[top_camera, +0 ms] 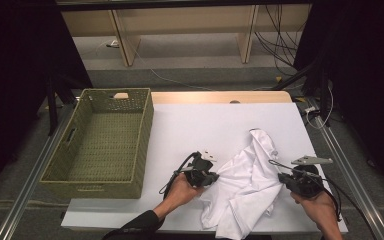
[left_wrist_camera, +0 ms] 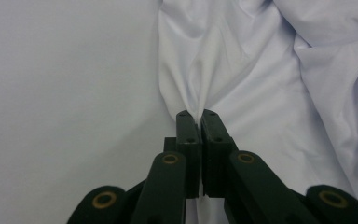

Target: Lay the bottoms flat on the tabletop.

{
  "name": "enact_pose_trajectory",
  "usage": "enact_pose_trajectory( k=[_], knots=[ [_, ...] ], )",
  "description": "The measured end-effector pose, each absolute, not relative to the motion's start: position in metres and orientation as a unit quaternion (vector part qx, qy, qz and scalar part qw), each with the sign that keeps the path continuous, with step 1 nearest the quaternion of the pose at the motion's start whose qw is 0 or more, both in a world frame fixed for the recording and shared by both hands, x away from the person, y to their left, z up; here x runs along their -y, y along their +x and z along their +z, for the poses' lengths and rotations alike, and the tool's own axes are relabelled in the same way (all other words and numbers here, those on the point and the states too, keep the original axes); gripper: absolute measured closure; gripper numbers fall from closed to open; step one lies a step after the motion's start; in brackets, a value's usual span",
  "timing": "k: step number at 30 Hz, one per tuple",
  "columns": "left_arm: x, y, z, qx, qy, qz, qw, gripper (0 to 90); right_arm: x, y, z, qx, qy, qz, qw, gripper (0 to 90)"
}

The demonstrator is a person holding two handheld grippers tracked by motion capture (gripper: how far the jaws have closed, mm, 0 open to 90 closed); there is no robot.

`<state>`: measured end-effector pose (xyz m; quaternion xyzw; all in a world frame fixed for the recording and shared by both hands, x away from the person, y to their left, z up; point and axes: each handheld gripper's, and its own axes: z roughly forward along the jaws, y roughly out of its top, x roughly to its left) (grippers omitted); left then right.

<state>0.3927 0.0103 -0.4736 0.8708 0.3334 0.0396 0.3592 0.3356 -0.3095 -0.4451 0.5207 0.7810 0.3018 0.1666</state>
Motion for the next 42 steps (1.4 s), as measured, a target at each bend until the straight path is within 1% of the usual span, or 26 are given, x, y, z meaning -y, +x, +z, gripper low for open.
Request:
enact_pose_trajectory(
  k=[7, 10, 16, 23, 29, 30, 31, 32, 33, 34, 35, 36, 37, 38, 39, 40, 41, 42],
  knots=[
    [-0.049, 0.393, -0.460, -0.365, 0.851, 0.060, 0.373, 87.2, 0.312, 0.334, -0.445, -0.781, 0.522, 0.300, 0.167, 88.5],
    [-0.061, 0.389, -0.456, -0.371, 0.849, 0.065, 0.371, 87.2, 0.311, 0.335, -0.446, -0.784, 0.521, 0.295, 0.166, 88.6],
    [-0.073, 0.379, -0.455, -0.371, 0.850, 0.063, 0.368, 87.1, 0.315, 0.336, -0.448, -0.786, 0.524, 0.279, 0.171, 88.6],
    [-0.079, 0.373, -0.458, -0.369, 0.857, 0.051, 0.355, 87.0, 0.330, 0.332, -0.454, -0.780, 0.545, 0.251, 0.178, 88.6],
    [-0.082, 0.365, -0.460, -0.358, 0.867, 0.031, 0.346, 86.3, 0.338, 0.329, -0.460, -0.784, 0.553, 0.229, 0.166, 88.2],
    [-0.082, 0.364, -0.458, -0.360, 0.865, 0.029, 0.349, 85.7, 0.338, 0.329, -0.460, -0.784, 0.554, 0.226, 0.163, 87.3],
    [-0.081, 0.365, -0.456, -0.364, 0.861, 0.029, 0.353, 83.3, 0.338, 0.328, -0.460, -0.785, 0.555, 0.224, 0.162, 86.4],
    [-0.081, 0.367, -0.453, -0.370, 0.857, 0.030, 0.358, 77.8, 0.338, 0.328, -0.460, -0.785, 0.555, 0.223, 0.161, 85.4],
    [-0.080, 0.369, -0.450, -0.375, 0.851, 0.028, 0.367, 75.3, 0.337, 0.326, -0.459, -0.785, 0.554, 0.224, 0.163, 83.1],
    [-0.079, 0.372, -0.447, -0.378, 0.847, 0.028, 0.374, 73.1, 0.336, 0.325, -0.457, -0.785, 0.553, 0.227, 0.163, 77.1],
    [-0.078, 0.376, -0.445, -0.381, 0.843, 0.034, 0.377, 67.7, 0.336, 0.325, -0.454, -0.780, 0.557, 0.233, 0.166, 66.5],
    [-0.075, 0.380, -0.443, -0.387, 0.840, 0.039, 0.379, 67.7, 0.336, 0.325, -0.454, -0.780, 0.557, 0.233, 0.166, 66.5],
    [-0.073, 0.384, -0.442, -0.391, 0.836, 0.038, 0.383, 66.5, 0.336, 0.325, -0.452, -0.778, 0.555, 0.242, 0.167, 62.3],
    [-0.071, 0.388, -0.440, -0.396, 0.833, 0.038, 0.385, 64.6, 0.335, 0.326, -0.450, -0.776, 0.554, 0.249, 0.170, 56.3],
    [-0.064, 0.394, -0.439, -0.402, 0.829, 0.042, 0.385, 56.9, 0.332, 0.330, -0.444, -0.771, 0.551, 0.261, 0.184, 47.5],
    [-0.064, 0.394, -0.439, -0.402, 0.829, 0.042, 0.385, 53.0, 0.332, 0.330, -0.444, -0.771, 0.551, 0.261, 0.184, 47.5],
    [-0.061, 0.398, -0.439, -0.404, 0.829, 0.042, 0.384, 53.0, 0.330, 0.331, -0.441, -0.769, 0.547, 0.269, 0.192, 45.3],
    [-0.059, 0.401, -0.438, -0.407, 0.829, 0.042, 0.382, 47.6, 0.325, 0.335, -0.436, -0.764, 0.540, 0.286, 0.205, 42.4]
  ],
)
